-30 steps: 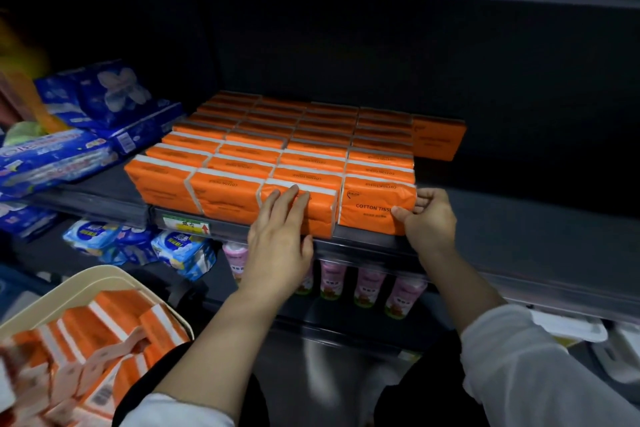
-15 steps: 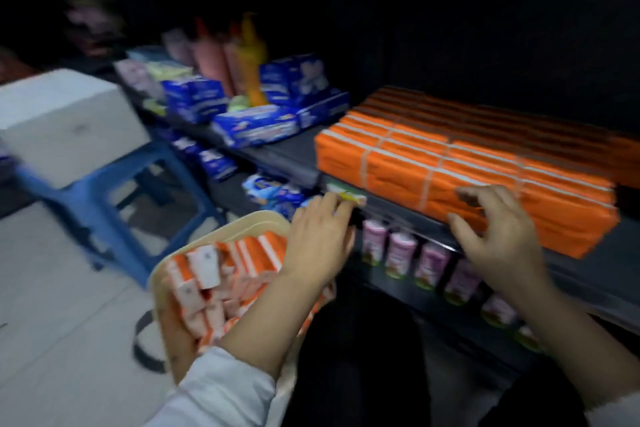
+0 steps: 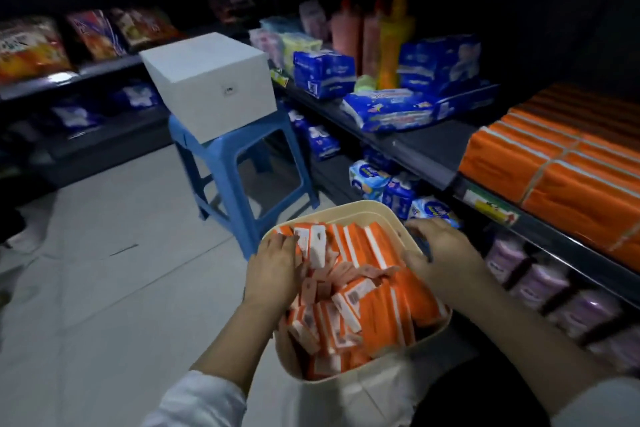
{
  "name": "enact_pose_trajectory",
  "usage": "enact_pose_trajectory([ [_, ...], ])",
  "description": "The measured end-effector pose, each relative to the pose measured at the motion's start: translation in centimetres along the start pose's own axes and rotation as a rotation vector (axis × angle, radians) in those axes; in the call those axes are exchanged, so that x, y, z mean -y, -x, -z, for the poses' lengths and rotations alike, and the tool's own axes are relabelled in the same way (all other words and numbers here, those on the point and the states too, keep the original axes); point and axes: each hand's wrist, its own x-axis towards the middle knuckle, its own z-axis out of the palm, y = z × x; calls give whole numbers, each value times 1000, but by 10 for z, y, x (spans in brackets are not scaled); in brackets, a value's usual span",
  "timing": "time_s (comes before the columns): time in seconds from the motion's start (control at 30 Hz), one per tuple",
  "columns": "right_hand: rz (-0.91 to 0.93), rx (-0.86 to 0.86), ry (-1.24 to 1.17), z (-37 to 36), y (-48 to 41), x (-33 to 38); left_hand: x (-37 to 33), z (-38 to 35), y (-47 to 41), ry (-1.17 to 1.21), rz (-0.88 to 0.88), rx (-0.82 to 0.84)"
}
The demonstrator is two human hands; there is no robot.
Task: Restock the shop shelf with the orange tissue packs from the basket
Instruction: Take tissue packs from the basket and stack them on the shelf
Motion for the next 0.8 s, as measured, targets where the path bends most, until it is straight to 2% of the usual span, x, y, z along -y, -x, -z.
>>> enact_pose_trajectory([
  [0.17, -65, 136, 23, -21, -13, -22, -9, -34, -35, 22, 2, 8],
  [0.4, -174, 142, -29, -21, -34, -37, -29, -77, -82, 55, 124, 182],
  [0.57, -219, 169, -67, -19, -36, -41, -27, -88, -89, 81, 121, 200],
  [0.7, -241, 184, -75, -19, -35, -42, -25, -64, -78, 241, 129, 108],
  [0.8, -248, 182, -113, -21, -36, -42, -31, -25, -61, 403, 33, -20],
])
